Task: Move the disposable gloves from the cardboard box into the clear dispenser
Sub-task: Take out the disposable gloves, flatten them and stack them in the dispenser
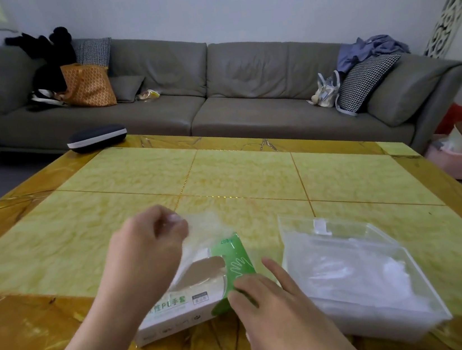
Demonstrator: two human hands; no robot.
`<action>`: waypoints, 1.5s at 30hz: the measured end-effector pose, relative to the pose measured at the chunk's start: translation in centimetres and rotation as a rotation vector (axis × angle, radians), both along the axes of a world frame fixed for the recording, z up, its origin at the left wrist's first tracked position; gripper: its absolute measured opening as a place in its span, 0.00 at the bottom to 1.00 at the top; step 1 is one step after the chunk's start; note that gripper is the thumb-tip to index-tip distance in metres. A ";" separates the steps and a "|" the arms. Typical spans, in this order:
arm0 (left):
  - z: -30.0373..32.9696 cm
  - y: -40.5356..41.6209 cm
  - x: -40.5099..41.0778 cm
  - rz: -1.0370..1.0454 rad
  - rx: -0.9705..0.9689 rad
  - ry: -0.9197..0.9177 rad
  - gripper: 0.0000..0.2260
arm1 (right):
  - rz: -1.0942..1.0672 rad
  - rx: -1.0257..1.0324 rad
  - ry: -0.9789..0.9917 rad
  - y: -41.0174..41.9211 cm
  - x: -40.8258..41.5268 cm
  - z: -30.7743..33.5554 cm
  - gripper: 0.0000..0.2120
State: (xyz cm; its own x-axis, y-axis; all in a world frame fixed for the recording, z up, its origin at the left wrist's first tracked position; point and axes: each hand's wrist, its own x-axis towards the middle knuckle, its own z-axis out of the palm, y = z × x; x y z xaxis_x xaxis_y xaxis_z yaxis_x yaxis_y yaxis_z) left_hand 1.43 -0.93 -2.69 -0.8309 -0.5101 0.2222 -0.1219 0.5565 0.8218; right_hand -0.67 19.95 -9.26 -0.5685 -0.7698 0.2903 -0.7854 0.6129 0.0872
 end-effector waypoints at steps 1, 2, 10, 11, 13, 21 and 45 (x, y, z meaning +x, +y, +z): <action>0.4 0.0 0.2 0.000 0.093 0.061 0.05 | -0.008 -0.004 -0.001 0.0 0.1 -0.1 0.18; 0.7 0.0 0.4 -0.010 0.169 0.115 0.05 | -0.008 -0.013 0.010 -0.1 0.1 -0.2 0.17; 1.4 1.0 0.6 -0.066 0.316 0.223 0.02 | 0.005 -0.001 -0.032 -0.3 -0.5 0.0 0.14; 1.3 1.2 0.5 -0.082 0.320 0.211 0.02 | 0.006 -0.012 -0.044 -0.4 -0.5 0.0 0.15; 0.8 1.6 0.3 -0.118 0.275 0.176 0.03 | 0.010 -0.033 -0.061 -0.6 -0.5 -0.1 0.19; -2.7 4.3 -0.8 -0.285 -0.048 0.008 0.09 | 0.033 -0.018 -0.118 -1.2 -0.3 -0.4 0.21; 0.5 4.3 0.2 -0.577 0.915 0.212 0.25 | -0.157 -1.245 -1.085 4.6 -1.8 8.8 0.07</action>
